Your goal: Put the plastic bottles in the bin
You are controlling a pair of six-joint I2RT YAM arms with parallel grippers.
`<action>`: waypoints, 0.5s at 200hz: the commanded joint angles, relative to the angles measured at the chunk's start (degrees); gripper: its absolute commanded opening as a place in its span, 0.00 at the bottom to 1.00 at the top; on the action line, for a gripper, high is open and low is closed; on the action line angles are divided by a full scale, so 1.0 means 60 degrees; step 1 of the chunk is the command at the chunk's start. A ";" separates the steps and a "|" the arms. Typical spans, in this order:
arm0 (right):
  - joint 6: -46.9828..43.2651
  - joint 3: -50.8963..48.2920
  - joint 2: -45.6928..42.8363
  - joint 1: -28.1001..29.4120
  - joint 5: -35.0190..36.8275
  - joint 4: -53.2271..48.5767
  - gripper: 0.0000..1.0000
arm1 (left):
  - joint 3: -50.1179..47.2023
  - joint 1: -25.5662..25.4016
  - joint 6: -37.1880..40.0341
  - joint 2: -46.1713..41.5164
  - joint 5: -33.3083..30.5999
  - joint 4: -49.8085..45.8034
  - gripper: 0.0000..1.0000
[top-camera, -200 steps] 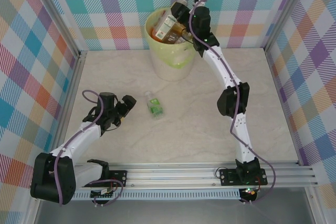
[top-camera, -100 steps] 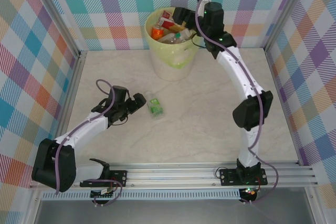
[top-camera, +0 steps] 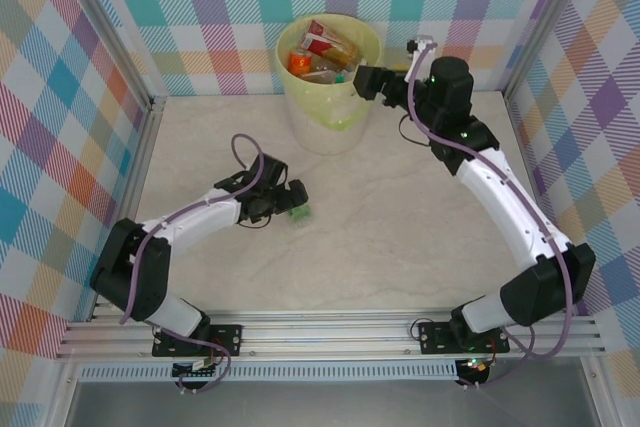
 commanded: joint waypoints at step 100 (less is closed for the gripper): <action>-0.0560 -0.3987 -0.4042 0.0055 0.0418 -0.1807 1.00 | 0.2193 -0.0861 0.0930 0.2828 -0.1838 -0.1493 1.00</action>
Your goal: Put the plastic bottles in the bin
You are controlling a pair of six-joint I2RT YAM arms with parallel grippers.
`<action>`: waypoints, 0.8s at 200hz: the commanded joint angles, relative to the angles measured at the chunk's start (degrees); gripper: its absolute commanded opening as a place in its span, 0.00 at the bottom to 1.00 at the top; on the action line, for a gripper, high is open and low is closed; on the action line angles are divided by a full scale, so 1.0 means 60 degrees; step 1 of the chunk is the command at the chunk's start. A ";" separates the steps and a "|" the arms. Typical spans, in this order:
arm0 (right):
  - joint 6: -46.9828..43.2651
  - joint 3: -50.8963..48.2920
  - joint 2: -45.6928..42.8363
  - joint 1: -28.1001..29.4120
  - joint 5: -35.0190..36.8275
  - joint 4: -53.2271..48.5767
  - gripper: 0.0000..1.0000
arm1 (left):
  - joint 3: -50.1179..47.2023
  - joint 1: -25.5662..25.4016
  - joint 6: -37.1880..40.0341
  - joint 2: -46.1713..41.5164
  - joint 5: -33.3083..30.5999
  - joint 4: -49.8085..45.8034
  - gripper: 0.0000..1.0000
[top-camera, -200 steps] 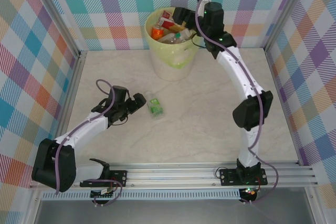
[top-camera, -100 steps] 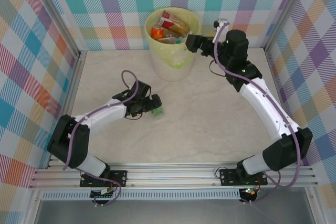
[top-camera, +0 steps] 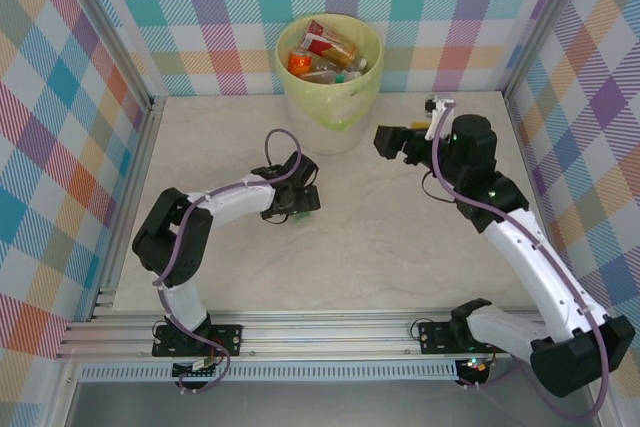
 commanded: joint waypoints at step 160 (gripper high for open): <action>0.0212 -0.1136 -0.0754 0.0051 0.0950 0.0074 1.00 | 0.0645 -0.0096 0.1653 0.0342 0.0436 0.0311 0.56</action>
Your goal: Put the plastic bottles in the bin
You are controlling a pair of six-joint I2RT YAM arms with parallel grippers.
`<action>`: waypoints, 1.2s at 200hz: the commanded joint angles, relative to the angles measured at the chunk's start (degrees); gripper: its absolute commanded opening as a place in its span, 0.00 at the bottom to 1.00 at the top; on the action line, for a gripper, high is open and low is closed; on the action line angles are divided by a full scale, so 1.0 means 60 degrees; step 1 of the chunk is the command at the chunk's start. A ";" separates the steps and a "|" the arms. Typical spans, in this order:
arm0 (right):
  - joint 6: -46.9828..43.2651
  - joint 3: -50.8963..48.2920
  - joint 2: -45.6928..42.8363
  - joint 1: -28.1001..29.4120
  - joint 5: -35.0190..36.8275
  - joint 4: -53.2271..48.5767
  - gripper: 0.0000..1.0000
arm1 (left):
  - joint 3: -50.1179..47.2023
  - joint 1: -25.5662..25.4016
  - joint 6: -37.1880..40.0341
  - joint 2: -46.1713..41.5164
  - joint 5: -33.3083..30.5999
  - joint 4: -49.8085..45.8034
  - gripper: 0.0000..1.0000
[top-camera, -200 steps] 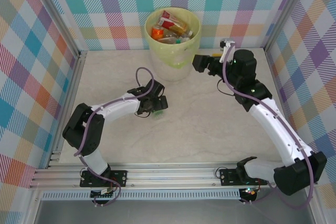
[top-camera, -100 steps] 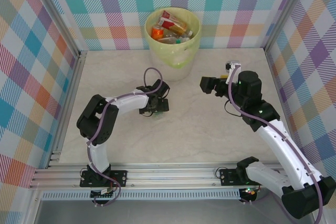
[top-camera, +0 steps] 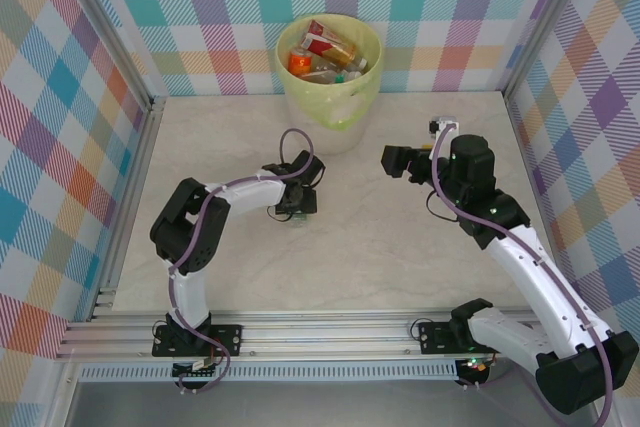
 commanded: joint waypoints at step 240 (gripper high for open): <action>0.0867 -0.0482 -0.2009 0.0052 0.1135 0.0200 1.00 | 0.2677 0.0518 0.5517 -0.3191 -0.1094 0.7818 0.59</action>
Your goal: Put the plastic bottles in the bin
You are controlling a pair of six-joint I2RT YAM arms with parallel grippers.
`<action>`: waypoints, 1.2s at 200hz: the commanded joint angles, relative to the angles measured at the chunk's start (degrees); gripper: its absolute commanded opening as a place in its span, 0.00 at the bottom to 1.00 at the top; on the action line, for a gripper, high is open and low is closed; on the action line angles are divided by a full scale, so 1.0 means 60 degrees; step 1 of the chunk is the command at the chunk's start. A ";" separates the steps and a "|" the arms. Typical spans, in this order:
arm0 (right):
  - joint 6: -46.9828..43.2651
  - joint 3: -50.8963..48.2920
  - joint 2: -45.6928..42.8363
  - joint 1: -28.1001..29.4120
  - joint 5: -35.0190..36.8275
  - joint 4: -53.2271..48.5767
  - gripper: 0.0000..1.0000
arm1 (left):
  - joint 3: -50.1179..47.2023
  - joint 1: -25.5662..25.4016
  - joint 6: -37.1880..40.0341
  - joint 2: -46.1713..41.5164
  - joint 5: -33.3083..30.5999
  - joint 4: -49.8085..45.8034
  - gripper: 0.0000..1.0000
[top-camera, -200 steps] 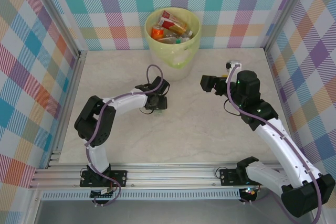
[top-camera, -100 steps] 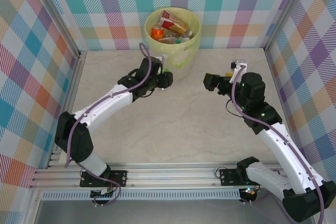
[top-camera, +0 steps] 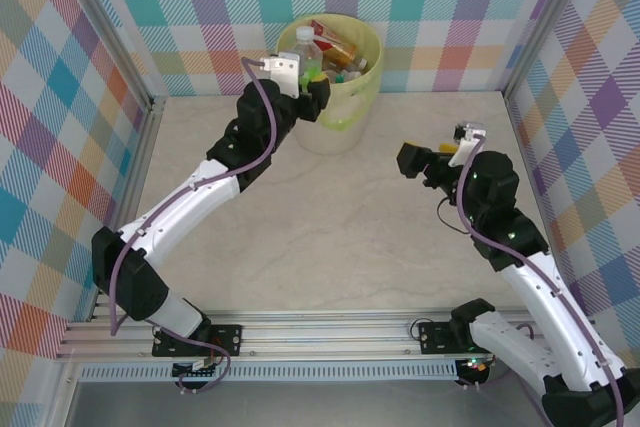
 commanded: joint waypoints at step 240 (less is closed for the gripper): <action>0.0146 -0.0218 -0.0633 0.0047 0.0605 -0.0302 1.00 | 0.7371 0.1642 -0.1243 0.5331 0.2980 -0.3347 0.86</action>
